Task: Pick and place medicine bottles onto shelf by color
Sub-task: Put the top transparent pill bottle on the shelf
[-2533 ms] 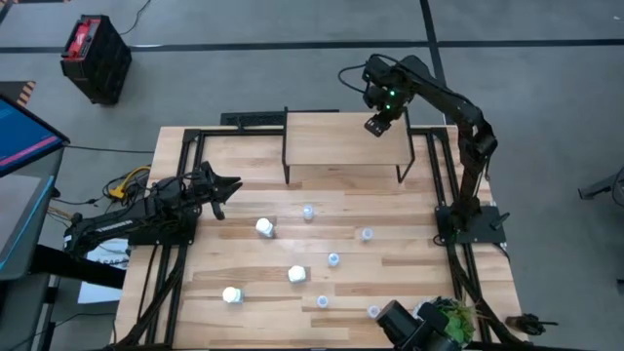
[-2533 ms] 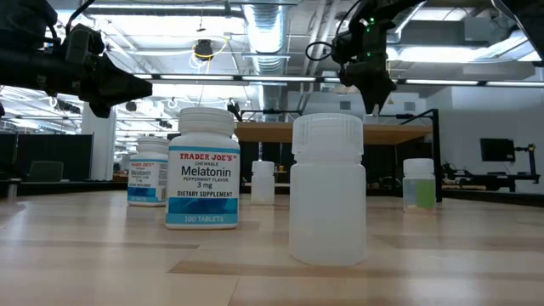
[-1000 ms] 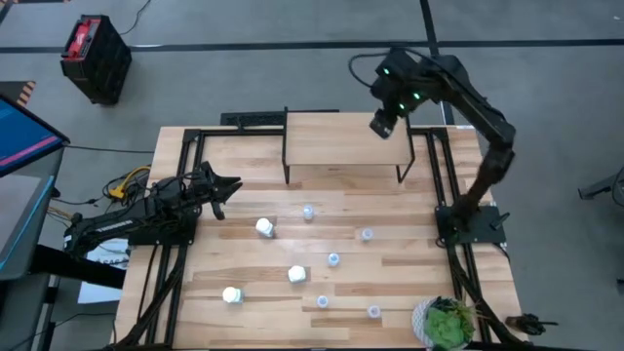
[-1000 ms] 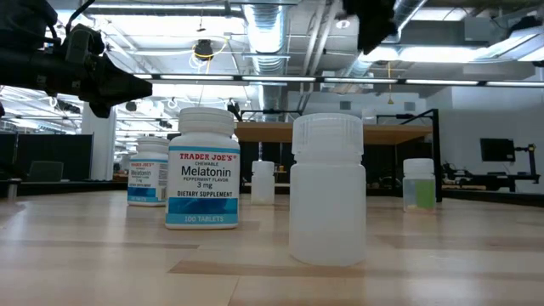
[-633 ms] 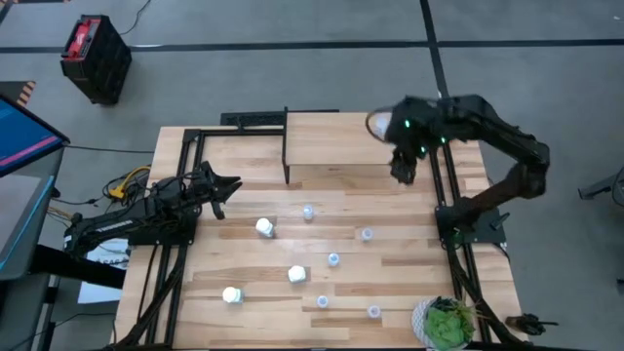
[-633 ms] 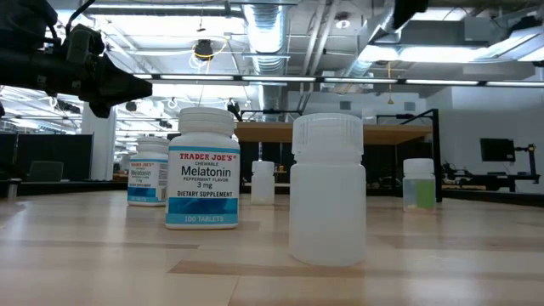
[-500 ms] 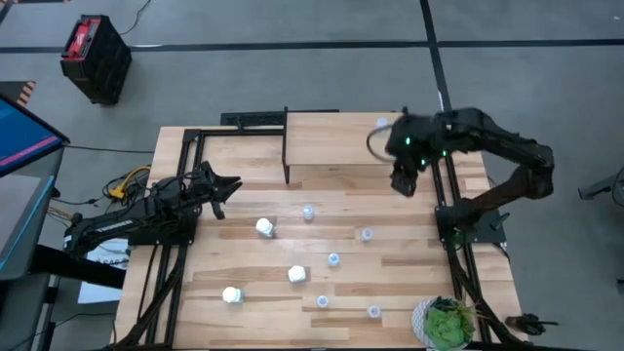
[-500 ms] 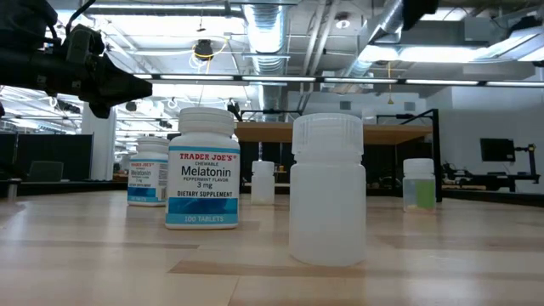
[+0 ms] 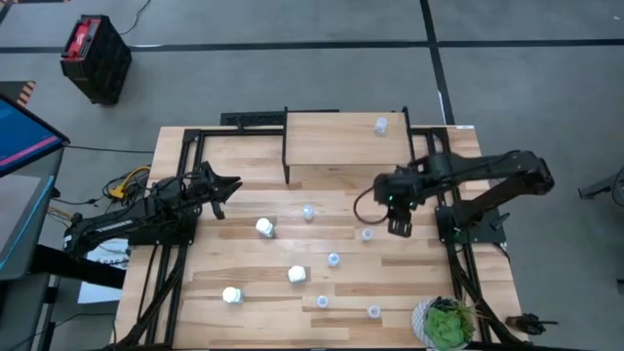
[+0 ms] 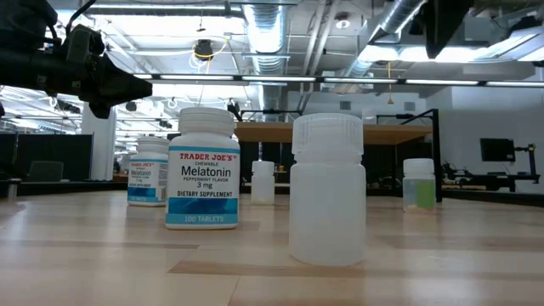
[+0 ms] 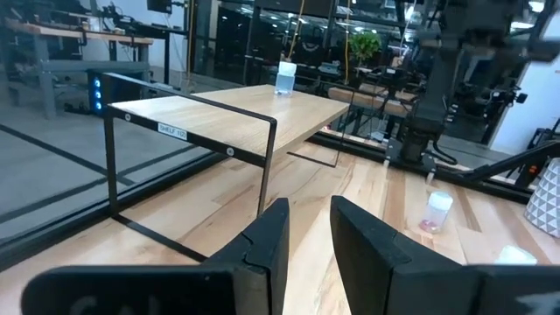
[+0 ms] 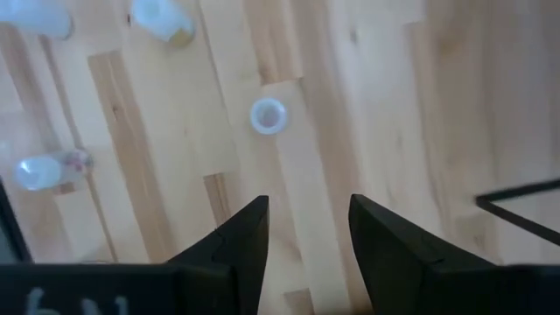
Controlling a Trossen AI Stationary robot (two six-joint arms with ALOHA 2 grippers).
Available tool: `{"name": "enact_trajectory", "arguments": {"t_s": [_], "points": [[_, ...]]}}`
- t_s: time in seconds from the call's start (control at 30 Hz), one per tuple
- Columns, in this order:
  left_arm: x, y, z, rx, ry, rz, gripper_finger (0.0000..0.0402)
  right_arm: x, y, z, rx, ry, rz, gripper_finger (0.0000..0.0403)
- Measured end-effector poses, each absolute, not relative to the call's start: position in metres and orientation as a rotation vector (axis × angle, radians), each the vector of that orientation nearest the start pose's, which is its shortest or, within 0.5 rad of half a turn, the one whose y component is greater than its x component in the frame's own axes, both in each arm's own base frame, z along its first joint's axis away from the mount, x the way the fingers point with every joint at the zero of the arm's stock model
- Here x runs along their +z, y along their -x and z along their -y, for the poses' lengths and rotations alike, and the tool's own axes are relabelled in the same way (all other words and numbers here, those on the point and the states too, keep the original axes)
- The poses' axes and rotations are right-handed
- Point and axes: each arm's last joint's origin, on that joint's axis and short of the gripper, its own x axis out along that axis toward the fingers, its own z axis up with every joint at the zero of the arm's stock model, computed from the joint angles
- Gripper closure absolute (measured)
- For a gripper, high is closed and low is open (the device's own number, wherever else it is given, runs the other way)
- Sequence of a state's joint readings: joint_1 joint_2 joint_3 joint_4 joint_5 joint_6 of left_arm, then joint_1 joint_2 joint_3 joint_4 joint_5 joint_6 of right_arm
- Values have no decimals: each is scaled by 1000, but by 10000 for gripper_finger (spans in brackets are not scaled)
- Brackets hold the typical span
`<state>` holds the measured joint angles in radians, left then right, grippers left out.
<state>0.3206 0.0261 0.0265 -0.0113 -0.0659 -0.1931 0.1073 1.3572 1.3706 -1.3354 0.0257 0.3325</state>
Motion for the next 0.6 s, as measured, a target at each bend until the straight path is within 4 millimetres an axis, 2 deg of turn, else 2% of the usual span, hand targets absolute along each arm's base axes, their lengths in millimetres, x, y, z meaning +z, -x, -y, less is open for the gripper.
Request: {"name": "enact_trajectory", "arguments": {"t_s": [0.23,0.43,0.6], "points": [[169,-92,-33,385,204,28,326,299,-243,-45,-85,-140,-1328,224],[169,-92,-33,385,205,28,326,282,-263,-59,-58,-121,-1323,224],[169,-92,-33,385,185,24,326,261,-278,-66,-62,-100,-1384,223]]}}
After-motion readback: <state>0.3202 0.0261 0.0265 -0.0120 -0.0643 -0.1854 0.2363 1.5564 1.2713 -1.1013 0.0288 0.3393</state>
